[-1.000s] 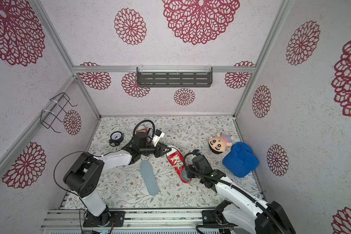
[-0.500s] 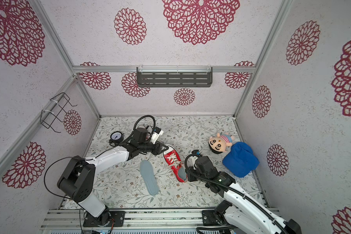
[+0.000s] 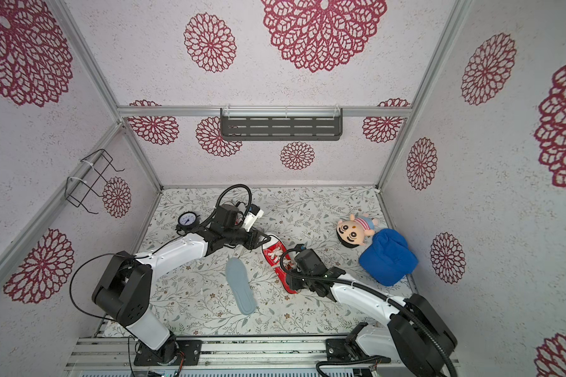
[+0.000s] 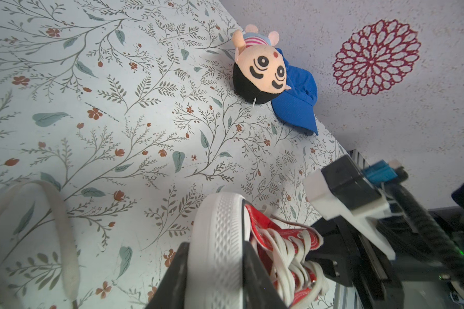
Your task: Remove the insole from the shoe
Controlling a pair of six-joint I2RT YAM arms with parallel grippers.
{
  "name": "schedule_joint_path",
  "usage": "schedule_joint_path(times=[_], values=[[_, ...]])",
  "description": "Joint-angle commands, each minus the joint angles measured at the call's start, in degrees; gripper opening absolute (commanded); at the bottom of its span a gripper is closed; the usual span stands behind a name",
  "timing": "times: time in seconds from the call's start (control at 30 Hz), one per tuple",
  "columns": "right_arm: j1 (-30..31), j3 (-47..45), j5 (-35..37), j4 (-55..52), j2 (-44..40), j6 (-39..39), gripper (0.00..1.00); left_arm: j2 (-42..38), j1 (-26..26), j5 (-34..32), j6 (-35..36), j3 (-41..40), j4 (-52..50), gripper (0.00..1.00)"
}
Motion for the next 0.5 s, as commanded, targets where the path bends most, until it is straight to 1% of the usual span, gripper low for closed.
schedule_joint_path(times=[0.0, 0.13, 0.37, 0.47], values=[[-2.03, 2.75, 2.40, 0.79, 0.56, -2.54, 0.09, -1.78, 0.27, 2.98, 5.57, 1.03, -1.77, 0.00], [-3.79, 3.81, 2.37, -0.94, 1.75, -4.36, 0.12, -1.28, 0.27, 3.95, 6.95, 1.76, -2.66, 0.00], [-4.47, 5.08, 3.27, -3.42, 3.56, -6.63, 0.20, -1.22, 0.21, 4.27, 8.51, 2.00, -3.37, 0.00], [-4.74, 5.02, 3.26, -3.79, 4.78, -6.97, 0.21, -1.32, 0.27, 4.63, 8.69, 2.00, -3.32, 0.00]])
